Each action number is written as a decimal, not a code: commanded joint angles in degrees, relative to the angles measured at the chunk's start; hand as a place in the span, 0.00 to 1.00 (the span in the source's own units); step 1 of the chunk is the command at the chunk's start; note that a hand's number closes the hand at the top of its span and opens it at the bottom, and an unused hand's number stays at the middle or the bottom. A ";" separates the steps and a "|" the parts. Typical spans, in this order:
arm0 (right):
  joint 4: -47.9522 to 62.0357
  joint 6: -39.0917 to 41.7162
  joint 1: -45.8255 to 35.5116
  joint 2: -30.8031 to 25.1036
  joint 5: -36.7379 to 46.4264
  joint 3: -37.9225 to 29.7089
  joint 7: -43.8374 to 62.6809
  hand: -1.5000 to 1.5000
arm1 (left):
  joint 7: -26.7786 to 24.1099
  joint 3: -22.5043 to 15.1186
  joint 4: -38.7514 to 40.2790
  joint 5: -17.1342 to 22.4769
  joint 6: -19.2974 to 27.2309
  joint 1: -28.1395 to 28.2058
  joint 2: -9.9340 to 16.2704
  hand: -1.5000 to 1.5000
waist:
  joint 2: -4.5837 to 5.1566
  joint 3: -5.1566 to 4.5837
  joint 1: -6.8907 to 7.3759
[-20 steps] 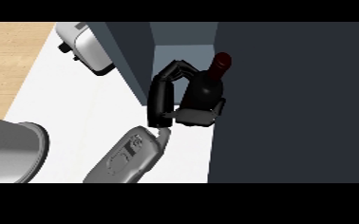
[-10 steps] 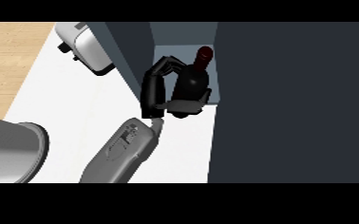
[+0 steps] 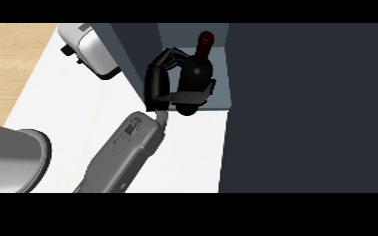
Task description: Pick up the wine, place it into the cabinet and close the cabinet
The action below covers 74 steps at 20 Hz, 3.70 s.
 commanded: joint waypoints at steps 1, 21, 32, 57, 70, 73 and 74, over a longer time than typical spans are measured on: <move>-6.93 -0.85 1.28 -0.09 -5.81 -1.37 3.21 0.00 | 1.01 3.46 3.22 0.32 -4.41 -2.36 1.34 1.00 | 0.00 0.00 0.14; -3.28 1.37 2.32 0.10 -5.59 -1.01 -1.67 0.00 | -10.17 12.20 31.82 2.41 -5.56 -20.85 0.53 1.00 | 0.44 0.00 -0.98; -2.54 0.38 0.36 1.07 -3.23 1.25 -0.42 0.00 | -17.18 16.67 42.29 5.96 -6.73 -25.18 -0.17 1.00 | 0.77 -0.04 -1.68; -3.22 0.47 -1.23 0.76 -3.57 2.84 0.51 0.00 | -19.22 22.35 53.03 7.29 -6.91 -30.07 -0.17 0.00 | 1.34 -0.04 -3.36; -1.05 0.12 -2.19 1.03 -3.43 1.46 -1.76 0.00 | -22.99 21.44 54.87 4.60 -5.97 -25.91 2.32 0.00 | 1.77 -0.07 -3.55; -2.97 -0.14 -1.65 1.21 -2.70 3.93 0.50 0.00 | -24.23 22.65 54.35 5.42 -4.46 -25.49 0.59 0.00 | 1.68 -0.12 -3.82; -2.71 0.66 0.19 1.55 -1.84 4.49 -1.52 0.00 | -22.80 22.78 54.02 5.43 -6.94 -25.84 3.04 0.00 | 1.44 -0.07 -3.26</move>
